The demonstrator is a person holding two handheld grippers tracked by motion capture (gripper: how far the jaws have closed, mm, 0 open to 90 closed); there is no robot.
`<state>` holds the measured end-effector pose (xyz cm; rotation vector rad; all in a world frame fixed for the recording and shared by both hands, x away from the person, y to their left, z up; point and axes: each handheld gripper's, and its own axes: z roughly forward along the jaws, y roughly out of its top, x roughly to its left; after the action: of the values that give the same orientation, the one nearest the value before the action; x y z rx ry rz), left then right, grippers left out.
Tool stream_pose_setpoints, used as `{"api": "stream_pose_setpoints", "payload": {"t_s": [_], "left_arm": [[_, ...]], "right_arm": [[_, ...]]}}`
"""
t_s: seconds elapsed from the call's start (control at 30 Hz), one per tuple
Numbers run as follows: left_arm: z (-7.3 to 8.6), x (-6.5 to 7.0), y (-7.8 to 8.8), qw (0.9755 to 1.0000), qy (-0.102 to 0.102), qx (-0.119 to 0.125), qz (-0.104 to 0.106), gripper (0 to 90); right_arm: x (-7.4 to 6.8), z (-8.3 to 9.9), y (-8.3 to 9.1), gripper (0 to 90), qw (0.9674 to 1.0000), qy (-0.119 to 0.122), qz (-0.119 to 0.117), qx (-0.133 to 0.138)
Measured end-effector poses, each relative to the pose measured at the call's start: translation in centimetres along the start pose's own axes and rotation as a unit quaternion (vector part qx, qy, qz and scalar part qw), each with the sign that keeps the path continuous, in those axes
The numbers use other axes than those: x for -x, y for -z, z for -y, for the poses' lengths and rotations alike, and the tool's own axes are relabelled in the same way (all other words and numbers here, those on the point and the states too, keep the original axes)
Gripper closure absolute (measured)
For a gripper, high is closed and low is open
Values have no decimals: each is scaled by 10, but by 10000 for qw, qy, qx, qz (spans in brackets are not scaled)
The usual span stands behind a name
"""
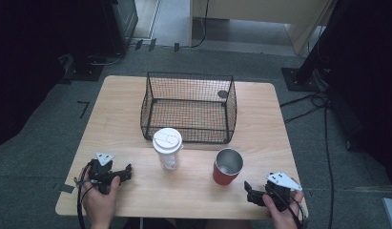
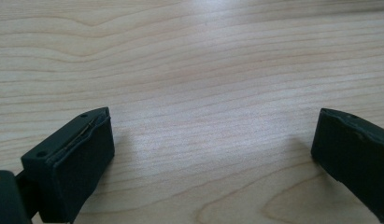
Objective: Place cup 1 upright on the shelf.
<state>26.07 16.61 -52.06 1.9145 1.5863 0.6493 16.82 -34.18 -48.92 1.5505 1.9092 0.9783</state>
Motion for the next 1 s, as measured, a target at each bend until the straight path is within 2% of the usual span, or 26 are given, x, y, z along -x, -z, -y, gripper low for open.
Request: {"api": "stream_pose_setpoints", "payload": {"t_s": [0.17, 0.2, 0.57, 1.0], "left_arm": [[0, 0, 0, 10000, 1, 2, -2, 1], [0, 0, 0, 10000, 1, 2, -1, 1], [0, 0, 0, 10000, 0, 2, -2, 1], [0, 0, 0, 10000, -1, 1, -1, 1]], "right_arm": [[-10, -3, 2, 0, 9998, 72, -167, 58], [-15, -4, 3, 0, 9995, 132, -257, 101], [-35, -13, 3, 0, 9977, 269, -592, 211], [-48, -24, 0, 0, 9957, 307, -807, 334]]}}
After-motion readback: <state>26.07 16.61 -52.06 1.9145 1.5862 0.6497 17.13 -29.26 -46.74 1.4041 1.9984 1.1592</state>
